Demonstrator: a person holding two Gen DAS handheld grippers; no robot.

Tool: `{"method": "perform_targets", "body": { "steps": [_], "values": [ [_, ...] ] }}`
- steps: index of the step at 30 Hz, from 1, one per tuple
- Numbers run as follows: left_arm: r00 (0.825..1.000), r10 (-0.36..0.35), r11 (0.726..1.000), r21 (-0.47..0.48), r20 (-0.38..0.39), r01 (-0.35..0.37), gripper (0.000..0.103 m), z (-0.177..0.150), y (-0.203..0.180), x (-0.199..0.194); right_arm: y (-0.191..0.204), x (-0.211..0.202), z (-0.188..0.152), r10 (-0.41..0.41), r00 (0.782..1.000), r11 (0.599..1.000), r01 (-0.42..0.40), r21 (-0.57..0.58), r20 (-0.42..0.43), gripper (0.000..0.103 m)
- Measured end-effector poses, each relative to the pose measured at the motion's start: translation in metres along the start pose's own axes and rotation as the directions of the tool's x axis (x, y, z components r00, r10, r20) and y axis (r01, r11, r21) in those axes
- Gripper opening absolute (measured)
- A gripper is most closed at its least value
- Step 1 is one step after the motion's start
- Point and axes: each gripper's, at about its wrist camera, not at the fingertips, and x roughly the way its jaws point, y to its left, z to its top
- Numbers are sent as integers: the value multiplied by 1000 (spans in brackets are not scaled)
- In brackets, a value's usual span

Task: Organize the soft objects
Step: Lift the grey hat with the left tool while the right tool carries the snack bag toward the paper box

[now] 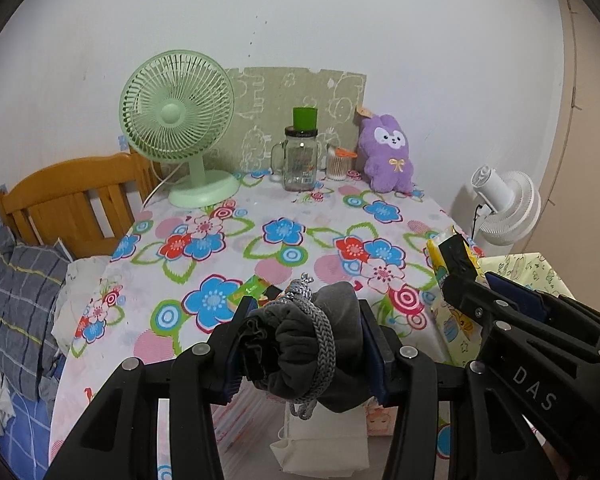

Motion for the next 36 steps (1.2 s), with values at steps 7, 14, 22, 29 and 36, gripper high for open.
{"method": "perform_targets", "body": {
  "steps": [7, 14, 22, 29, 36],
  "values": [
    [1000, -4, 1000, 5, 16, 4, 50, 3, -11, -6, -10, -10, 5, 0, 1000, 1000, 0, 2, 19, 37],
    [1000, -15, 1000, 11, 27, 15, 50, 6, -28, -7, -24, -17, 9, -6, 999, 1000, 6, 2, 36, 37],
    [999, -20, 999, 38, 43, 18, 50, 12, -49, -6, -44, -23, 13, -14, 999, 1000, 14, 10, 53, 37],
    [998, -44, 997, 66, 50, 40, 50, 17, -73, -2, -67, -27, 15, -29, 998, 999, 28, 23, 63, 37],
    [996, -72, 993, 93, 46, 68, 50, 19, -98, 4, -93, -30, 14, -60, 996, 997, 57, 41, 68, 37]
  ]
}}
